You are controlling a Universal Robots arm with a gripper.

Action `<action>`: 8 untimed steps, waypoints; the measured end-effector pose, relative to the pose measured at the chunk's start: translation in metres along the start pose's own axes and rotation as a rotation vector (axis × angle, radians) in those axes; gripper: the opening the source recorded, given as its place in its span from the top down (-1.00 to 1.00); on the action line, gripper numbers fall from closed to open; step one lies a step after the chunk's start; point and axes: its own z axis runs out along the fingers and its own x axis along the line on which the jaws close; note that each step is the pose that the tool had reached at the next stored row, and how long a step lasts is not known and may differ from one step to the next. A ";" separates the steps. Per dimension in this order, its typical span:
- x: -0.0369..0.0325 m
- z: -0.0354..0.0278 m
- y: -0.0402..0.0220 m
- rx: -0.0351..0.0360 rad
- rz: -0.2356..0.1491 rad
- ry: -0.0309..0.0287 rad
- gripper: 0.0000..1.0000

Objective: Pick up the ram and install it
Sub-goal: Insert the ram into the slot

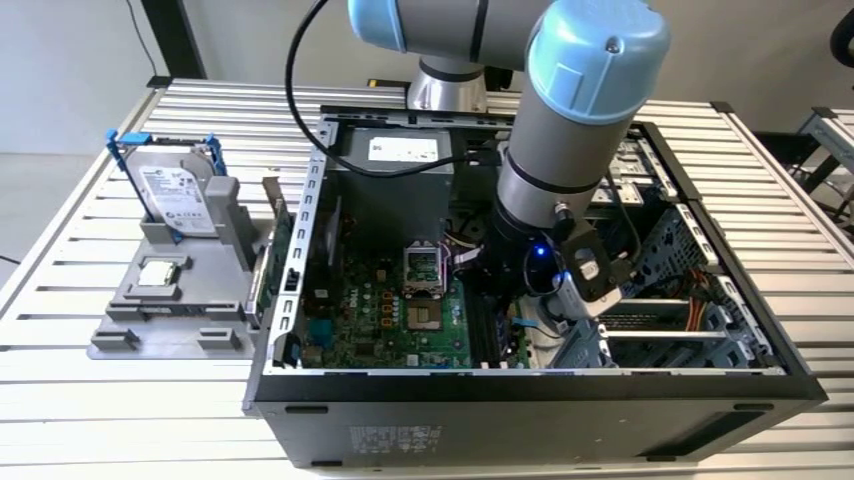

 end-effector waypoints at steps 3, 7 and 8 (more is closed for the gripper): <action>0.0000 0.0024 0.0000 0.0009 -0.001 -0.0001 1.00; 0.0001 0.0052 -0.0002 0.0033 -0.001 0.0008 1.00; 0.0001 0.0052 -0.0002 0.0033 -0.001 0.0013 1.00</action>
